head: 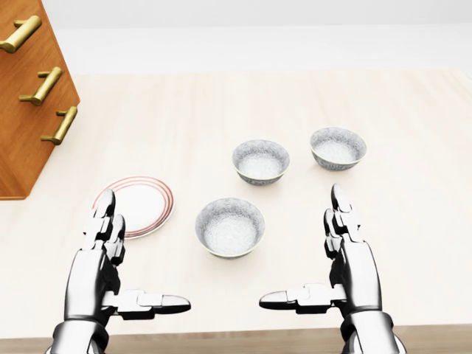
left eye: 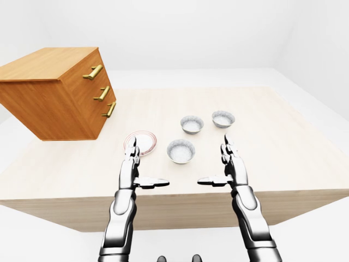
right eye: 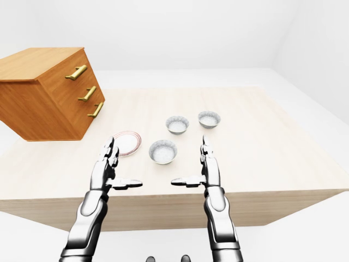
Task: Stack the bowl at the front on the bowl in the middle.
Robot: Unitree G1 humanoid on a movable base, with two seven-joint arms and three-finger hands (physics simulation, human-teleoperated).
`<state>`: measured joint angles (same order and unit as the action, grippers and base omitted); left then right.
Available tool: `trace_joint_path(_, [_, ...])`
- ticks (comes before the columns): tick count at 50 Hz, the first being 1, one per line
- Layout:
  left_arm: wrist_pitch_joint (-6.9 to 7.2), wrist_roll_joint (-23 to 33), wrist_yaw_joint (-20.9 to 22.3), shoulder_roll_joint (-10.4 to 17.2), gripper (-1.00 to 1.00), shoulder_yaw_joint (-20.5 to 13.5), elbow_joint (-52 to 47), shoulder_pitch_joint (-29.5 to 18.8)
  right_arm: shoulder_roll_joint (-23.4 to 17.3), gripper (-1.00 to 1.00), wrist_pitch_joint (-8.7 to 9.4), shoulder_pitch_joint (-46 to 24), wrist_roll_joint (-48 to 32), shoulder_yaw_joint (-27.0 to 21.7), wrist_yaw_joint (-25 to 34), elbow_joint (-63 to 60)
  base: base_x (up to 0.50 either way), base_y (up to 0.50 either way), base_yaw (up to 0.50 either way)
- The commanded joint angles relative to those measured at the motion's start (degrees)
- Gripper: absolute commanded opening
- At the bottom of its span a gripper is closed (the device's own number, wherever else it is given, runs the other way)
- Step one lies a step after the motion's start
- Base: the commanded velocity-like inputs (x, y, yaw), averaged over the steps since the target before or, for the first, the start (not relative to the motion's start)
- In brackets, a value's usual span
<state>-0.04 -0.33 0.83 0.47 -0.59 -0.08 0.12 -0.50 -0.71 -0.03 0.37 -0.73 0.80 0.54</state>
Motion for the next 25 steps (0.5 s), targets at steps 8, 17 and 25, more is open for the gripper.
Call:
trace_joint_path(8, [0.69, 0.55, 1.65, 0.39, 1.0, -0.62, -0.48, 0.15, -0.48, 1.0, -2.41, -1.23, 1.73, -1.04, 2.86, 2.5, 0.0, 0.0, 0.0])
trace_joint_path(17, [1.99, 0.47, 1.83, 0.57, 1.0, -0.9, -2.15, -0.24, -0.73, 1.0, -3.19, -3.17, 1.48, -1.12, 3.27, 4.7, 0.0, 0.0, 0.0])
trace_joint_path(25, [5.04, -0.67, 1.61, 0.78, 1.0, -2.01, -7.99, -0.78, -0.86, 1.0, -1.84, -3.07, 1.28, -1.29, 3.11, 1.2, 0.0, 0.0, 0.0])
